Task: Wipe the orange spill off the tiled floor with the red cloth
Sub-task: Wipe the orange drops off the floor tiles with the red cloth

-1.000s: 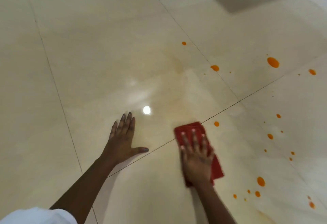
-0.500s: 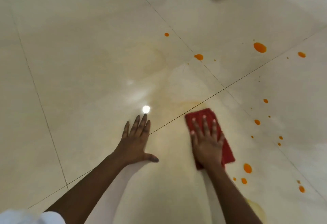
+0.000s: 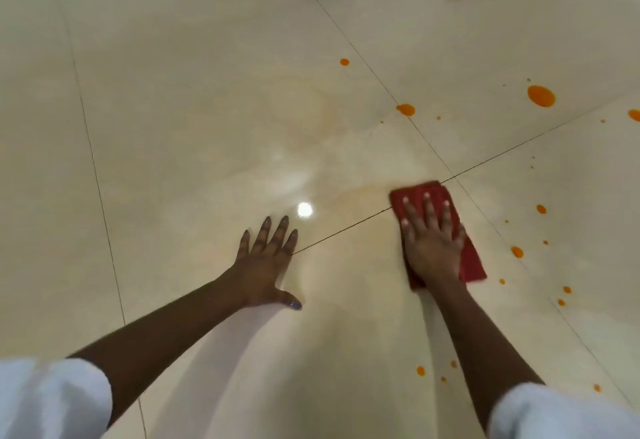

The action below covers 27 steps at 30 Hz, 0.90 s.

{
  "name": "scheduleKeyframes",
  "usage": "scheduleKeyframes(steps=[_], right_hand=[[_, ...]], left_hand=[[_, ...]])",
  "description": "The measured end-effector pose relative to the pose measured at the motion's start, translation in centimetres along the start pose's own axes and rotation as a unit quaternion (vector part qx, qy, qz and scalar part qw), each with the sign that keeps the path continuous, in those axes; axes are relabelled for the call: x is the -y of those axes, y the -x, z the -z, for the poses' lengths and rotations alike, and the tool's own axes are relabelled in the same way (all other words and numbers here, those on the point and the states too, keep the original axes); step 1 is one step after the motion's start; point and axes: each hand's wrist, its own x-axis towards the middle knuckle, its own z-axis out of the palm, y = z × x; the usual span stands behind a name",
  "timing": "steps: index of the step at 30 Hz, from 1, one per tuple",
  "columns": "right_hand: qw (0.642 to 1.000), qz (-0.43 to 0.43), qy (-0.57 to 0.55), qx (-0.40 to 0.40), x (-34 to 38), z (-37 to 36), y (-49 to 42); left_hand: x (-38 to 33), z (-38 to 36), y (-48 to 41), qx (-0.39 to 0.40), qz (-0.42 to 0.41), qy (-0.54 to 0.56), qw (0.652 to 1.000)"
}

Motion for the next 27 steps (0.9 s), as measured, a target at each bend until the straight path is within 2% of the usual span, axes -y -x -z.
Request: scheduleKeyframes(steps=[2,6,8,11,13,14,18,20,22,25,27], right_hand=[[1.000,0.000,-0.011,0.016,3.0,0.1,-1.7],[0.982,0.188,0.017,0.022,6.8,-2.9,5.5],[0.977,0.213,0.023,0.017,5.0,-3.5,8.3],[0.995,0.096,0.008,0.011,2.5,-2.8,7.3],[1.000,0.022,-0.015,0.011,3.6,-2.1,6.6],[0.999,0.016,-0.026,0.015,4.4,-2.2,7.6],[0.992,0.121,-0.036,0.009,6.0,-4.6,16.0],[0.996,0.083,-0.031,-0.022,3.1,-5.3,20.0],[0.999,0.030,-0.020,-0.040,-0.5,-5.1,22.3],[0.999,-0.040,0.005,-0.028,-5.4,-4.1,19.7],[0.996,-0.087,-0.017,-0.021,-5.6,-3.3,16.0]], left_hand=[[-0.3,0.5,0.0,0.017,0.006,-0.007,1.000],[-1.4,1.6,0.4,0.024,0.031,-0.038,0.998],[-1.4,1.6,0.5,0.007,0.037,-0.046,0.998],[-1.8,0.5,0.9,-0.024,0.008,-0.039,0.999],[-2.5,-0.5,1.5,-0.028,-0.016,-0.021,0.999],[-3.3,-1.0,1.8,-0.023,-0.034,-0.019,0.999],[-5.9,-2.5,2.7,-0.022,-0.125,-0.037,0.991],[-7.1,-3.1,3.1,-0.010,-0.175,-0.074,0.982],[-7.5,-3.4,3.4,-0.010,-0.170,-0.061,0.984],[-7.9,-3.7,3.6,-0.006,-0.160,-0.065,0.985],[-8.3,-3.9,3.6,-0.004,-0.170,-0.088,0.982]])
